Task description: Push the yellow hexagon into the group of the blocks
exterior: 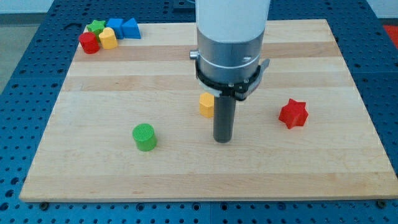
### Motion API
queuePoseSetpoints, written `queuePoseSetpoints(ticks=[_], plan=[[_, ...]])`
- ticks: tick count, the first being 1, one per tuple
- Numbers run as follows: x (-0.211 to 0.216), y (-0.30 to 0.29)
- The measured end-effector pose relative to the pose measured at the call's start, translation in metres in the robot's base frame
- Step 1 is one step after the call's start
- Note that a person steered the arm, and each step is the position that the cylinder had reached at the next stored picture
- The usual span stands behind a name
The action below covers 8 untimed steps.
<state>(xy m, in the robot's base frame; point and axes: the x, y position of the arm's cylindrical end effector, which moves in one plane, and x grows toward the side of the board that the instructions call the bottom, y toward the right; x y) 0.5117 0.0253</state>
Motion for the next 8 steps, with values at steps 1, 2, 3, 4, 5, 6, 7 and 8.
queuePoseSetpoints(ticks=[1, 2, 3, 4, 5, 6, 7, 8], plan=[[-0.043, -0.033], [-0.074, -0.088], [-0.079, -0.090], [-0.061, -0.050], [-0.060, -0.019], [-0.084, -0.016], [-0.117, -0.023], [-0.128, -0.016]])
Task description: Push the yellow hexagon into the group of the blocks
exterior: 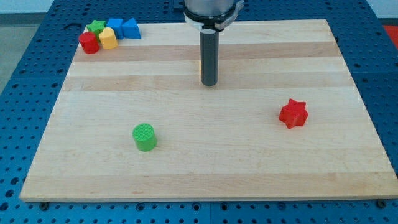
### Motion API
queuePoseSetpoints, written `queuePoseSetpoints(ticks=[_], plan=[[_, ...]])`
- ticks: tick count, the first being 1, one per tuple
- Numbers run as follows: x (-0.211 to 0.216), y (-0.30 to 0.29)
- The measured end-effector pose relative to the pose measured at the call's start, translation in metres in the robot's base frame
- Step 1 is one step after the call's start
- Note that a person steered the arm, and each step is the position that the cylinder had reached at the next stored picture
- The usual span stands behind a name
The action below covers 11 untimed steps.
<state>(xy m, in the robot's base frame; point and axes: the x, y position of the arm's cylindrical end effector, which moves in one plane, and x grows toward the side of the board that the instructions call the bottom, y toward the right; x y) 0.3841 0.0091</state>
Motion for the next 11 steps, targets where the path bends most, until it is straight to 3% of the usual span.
queuePoseSetpoints(ticks=[2, 4, 5, 6, 7, 8, 9, 10, 11], plan=[[-0.001, 0.078], [-0.044, 0.005], [-0.040, 0.003], [-0.034, 0.050], [-0.015, 0.054], [-0.013, -0.003], [-0.029, -0.103], [-0.067, -0.155], [-0.069, -0.146]])
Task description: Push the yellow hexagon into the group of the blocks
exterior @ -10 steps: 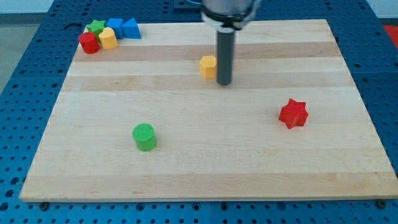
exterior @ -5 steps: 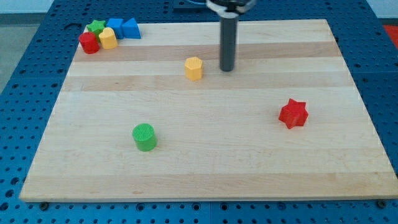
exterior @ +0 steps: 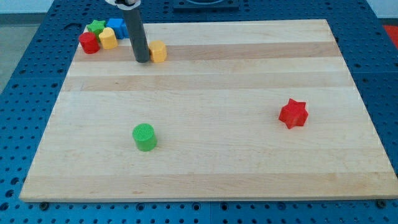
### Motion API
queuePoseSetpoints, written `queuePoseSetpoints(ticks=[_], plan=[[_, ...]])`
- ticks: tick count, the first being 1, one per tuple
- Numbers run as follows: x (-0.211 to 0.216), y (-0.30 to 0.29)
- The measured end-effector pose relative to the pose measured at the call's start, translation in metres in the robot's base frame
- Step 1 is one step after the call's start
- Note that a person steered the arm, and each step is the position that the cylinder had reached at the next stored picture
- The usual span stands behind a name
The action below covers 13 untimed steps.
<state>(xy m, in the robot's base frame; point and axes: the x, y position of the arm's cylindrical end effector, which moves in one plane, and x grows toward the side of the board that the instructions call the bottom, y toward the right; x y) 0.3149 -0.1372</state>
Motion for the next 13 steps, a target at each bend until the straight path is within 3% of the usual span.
queuePoseSetpoints(ticks=[2, 3, 5, 6, 8, 10, 12, 13], plan=[[0.019, 0.067], [-0.013, 0.074], [-0.022, 0.007], [-0.019, 0.035], [0.010, 0.009], [-0.023, -0.039], [-0.050, -0.037], [-0.026, 0.007]])
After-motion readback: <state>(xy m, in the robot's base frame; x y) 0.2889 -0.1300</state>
